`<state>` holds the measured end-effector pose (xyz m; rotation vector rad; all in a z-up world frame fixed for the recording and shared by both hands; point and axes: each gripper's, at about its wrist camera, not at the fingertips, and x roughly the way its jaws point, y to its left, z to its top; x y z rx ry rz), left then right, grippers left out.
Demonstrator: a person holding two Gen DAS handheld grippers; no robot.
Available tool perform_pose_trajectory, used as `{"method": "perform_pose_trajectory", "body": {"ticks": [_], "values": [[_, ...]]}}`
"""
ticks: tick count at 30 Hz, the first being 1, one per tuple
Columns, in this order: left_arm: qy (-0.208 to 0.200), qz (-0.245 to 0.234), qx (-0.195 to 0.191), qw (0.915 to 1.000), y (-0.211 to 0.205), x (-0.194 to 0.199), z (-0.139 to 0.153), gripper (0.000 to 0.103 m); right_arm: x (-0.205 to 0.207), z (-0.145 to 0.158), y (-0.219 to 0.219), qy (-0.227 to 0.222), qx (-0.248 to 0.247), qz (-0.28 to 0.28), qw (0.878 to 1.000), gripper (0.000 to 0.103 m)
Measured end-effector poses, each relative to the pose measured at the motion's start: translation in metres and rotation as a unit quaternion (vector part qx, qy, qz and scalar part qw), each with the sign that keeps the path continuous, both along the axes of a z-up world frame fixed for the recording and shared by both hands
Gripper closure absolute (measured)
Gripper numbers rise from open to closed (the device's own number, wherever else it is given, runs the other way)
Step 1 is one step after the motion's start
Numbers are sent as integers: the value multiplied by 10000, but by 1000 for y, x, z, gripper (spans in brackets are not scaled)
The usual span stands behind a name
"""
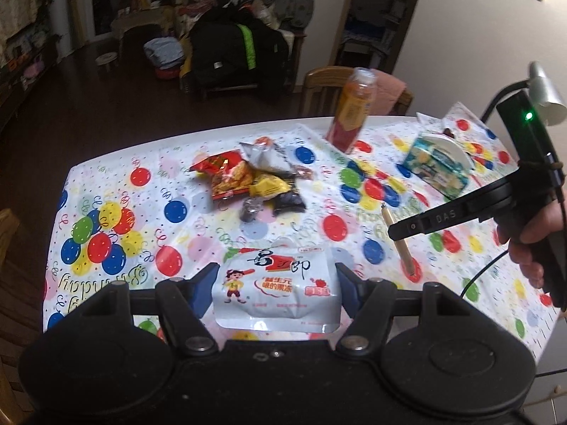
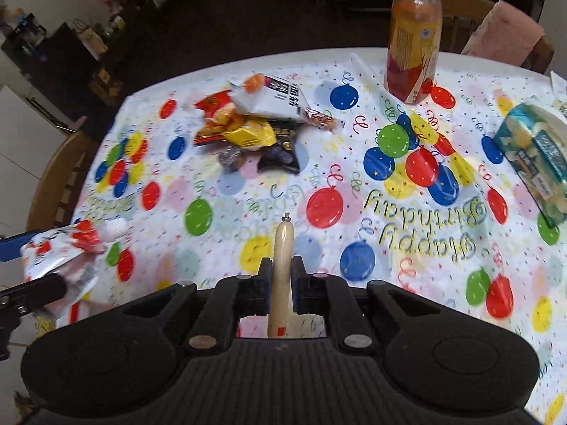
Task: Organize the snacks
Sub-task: 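Carry the white pouch and wooden stick over the white box with both tools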
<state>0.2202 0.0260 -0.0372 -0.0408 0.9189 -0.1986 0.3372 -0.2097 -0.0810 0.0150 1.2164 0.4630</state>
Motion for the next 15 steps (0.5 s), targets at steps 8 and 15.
{"method": "perform_pose_trajectory", "body": {"ticks": [8, 15], "values": [[32, -360, -51, 9993, -9, -42, 3, 36, -57, 29, -7, -116, 203, 116, 9997, 93], [254, -521, -56, 9983, -15, -71, -16, 36, -97, 19, -10, 48, 213, 148, 9997, 93]]}}
